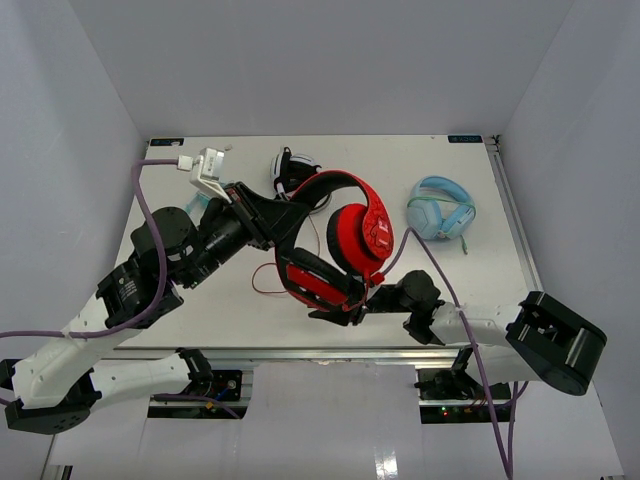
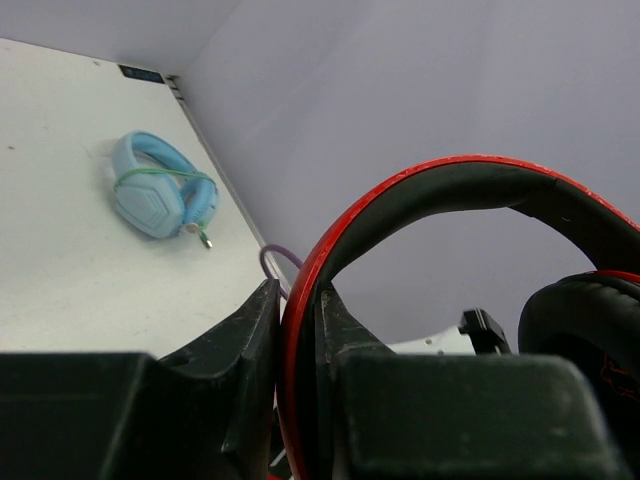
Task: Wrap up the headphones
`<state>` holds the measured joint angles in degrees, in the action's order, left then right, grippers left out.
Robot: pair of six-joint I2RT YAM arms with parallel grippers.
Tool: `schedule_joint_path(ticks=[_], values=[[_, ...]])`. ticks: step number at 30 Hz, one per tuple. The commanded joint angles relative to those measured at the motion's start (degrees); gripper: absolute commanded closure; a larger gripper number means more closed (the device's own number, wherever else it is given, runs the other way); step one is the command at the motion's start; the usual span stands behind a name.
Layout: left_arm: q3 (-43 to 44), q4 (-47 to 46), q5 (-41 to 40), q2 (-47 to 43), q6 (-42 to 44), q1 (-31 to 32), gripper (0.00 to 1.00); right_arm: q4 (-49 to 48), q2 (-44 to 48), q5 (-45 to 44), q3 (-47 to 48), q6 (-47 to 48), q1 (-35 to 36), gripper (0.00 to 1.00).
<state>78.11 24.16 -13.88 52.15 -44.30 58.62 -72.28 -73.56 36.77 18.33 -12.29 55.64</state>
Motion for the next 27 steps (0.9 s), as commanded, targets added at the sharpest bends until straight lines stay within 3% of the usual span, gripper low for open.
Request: schedule_joint_path(ticks=[1, 7, 10, 12, 18, 24, 27], values=[[1.7, -3.7, 17.7, -0.4, -0.1, 0.0, 1.00, -1.1, 0.2, -4.2, 3.0, 1.8, 0.3, 0.92], [-1.3, -2.3, 35.4, 0.1, 1.4, 0.0, 1.00, 13.7, 6.0, -8.9, 7.1, 5.7, 0.3, 0.92], [-2.8, 3.9, 39.3, 0.8, 8.6, 0.0, 1.00, 27.8, 10.4, -15.6, 10.7, 10.4, 0.3, 0.92], [-5.7, 7.6, 35.7, -0.5, 10.5, 0.0, 1.00, 37.1, 14.6, -23.3, 11.9, 12.0, 0.3, 0.92], [-10.1, 12.2, 34.0, -2.3, 19.6, 0.0, 1.00, 51.0, 23.8, -37.2, 14.4, 16.0, -0.3, 0.92], [-9.9, 20.4, 15.7, 0.9, 22.9, 0.0, 1.00, 69.7, 28.2, -48.4, 20.7, 14.6, -0.4, 0.92], [-9.3, 21.9, 7.8, 3.9, 24.9, 0.0, 1.00, 75.5, 30.8, -46.5, 20.9, 12.8, -0.4, 0.92]])
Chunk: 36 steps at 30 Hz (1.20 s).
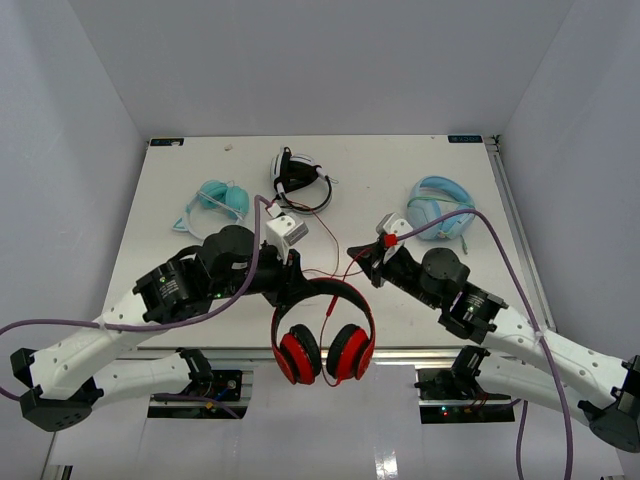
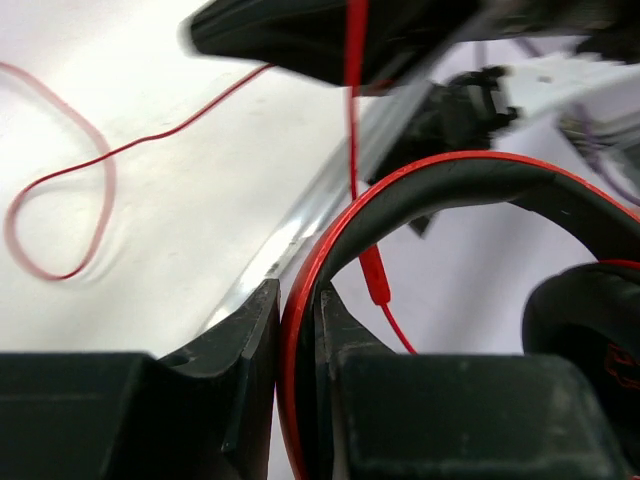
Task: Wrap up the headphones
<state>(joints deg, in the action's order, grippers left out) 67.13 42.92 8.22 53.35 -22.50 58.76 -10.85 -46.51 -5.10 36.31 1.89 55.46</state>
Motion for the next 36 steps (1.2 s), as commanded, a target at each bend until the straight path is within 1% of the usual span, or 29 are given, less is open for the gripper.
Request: schedule_joint_path(ticks=[1, 2, 6, 10, 14, 21, 30, 33, 36], values=[[1.7, 3.3, -15.2, 3.5, 3.5, -0.1, 1.00, 15.6, 3.7, -3.1, 3.2, -1.5, -0.3, 0.92], [1.8, 3.6, -15.8, 4.3, 3.7, -0.1, 1.00, 17.0, 3.5, -3.1, 3.7, -2.5, -0.3, 0.92], [2.2, 6.6, -20.6, 9.3, 4.2, 0.0, 1.00, 22.6, 5.0, -8.6, 5.8, -5.6, -0.3, 0.92], [1.4, 7.1, -25.6, 11.5, 4.4, 0.0, 1.00, 25.4, 7.4, -8.0, 8.6, -5.8, -0.3, 0.92], [1.8, 7.3, -33.7, 13.6, 3.3, 0.0, 1.00, 28.4, 8.1, -3.9, 10.8, -6.8, -0.3, 0.92], [1.9, 5.7, -42.5, 17.0, 1.5, 0.0, 1.00, 25.9, 7.3, 3.9, 9.5, -7.7, -0.3, 0.92], [-0.2, 3.8, -45.9, 17.1, 0.9, 0.0, 1.00, 24.0, 4.6, 7.3, 11.6, -8.1, -0.3, 0.92], [-1.3, 2.4, -41.9, 15.6, 1.6, 0.0, 1.00, 24.5, 3.6, 5.4, 12.4, -7.5, -0.3, 0.92], [-2.5, 0.1, -34.5, 11.0, 2.8, 0.0, 1.00, 24.4, 4.6, -1.4, 11.0, -6.8, -0.3, 0.92]])
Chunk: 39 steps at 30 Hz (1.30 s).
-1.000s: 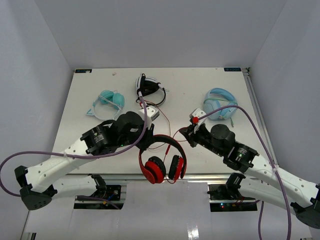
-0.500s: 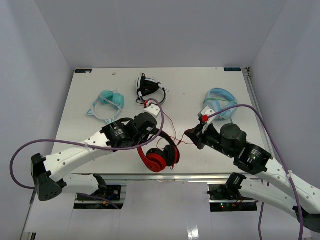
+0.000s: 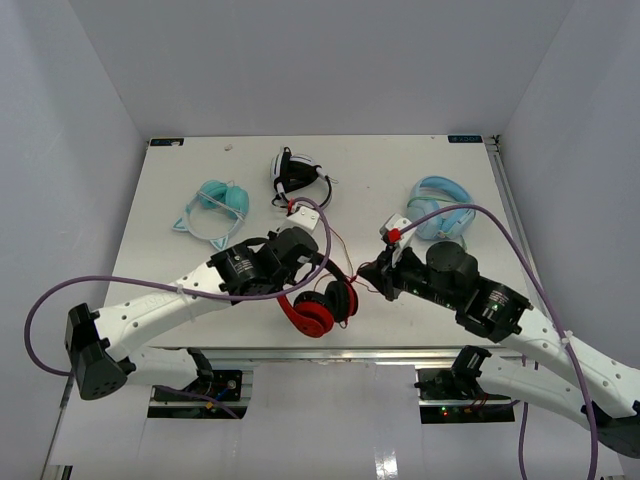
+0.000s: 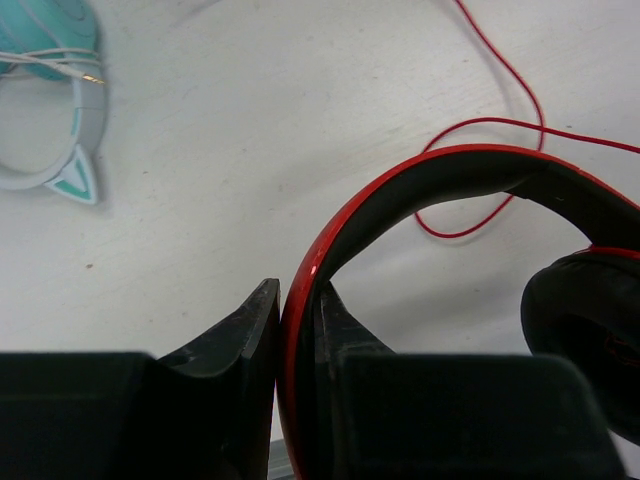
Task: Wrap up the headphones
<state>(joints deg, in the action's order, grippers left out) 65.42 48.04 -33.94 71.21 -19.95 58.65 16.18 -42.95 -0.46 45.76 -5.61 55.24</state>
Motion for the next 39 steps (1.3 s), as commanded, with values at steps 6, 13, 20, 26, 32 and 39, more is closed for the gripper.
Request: schedule_joint_path(ticks=[6, 13, 20, 26, 32, 39], values=[[-1.8, -13.9, 19.3, -20.5, -2.3, 0.1, 1.00, -3.8, 4.1, -12.4, -1.1, -1.8, 0.0, 0.92], [-4.0, -25.5, 25.2, -29.6, -9.0, 0.1, 1.00, -12.5, 4.9, -10.1, -5.4, -7.9, -0.1, 0.92], [-6.5, -37.4, 30.3, -28.6, -13.6, 0.1, 1.00, -27.7, 2.8, -7.1, -12.1, -12.5, -0.1, 0.92], [-6.3, -42.4, 40.9, -25.0, -17.5, 0.1, 1.00, -33.7, 0.7, -6.8, -11.8, -13.1, -0.1, 0.92], [-7.4, -39.8, 51.7, -24.4, -20.4, 0.1, 1.00, -30.7, 0.6, -11.8, -6.8, -8.3, -0.1, 0.92], [-8.3, -31.0, 56.0, -24.2, -18.5, 0.1, 1.00, -25.7, 0.9, -15.7, -0.3, -4.6, -0.2, 0.92]])
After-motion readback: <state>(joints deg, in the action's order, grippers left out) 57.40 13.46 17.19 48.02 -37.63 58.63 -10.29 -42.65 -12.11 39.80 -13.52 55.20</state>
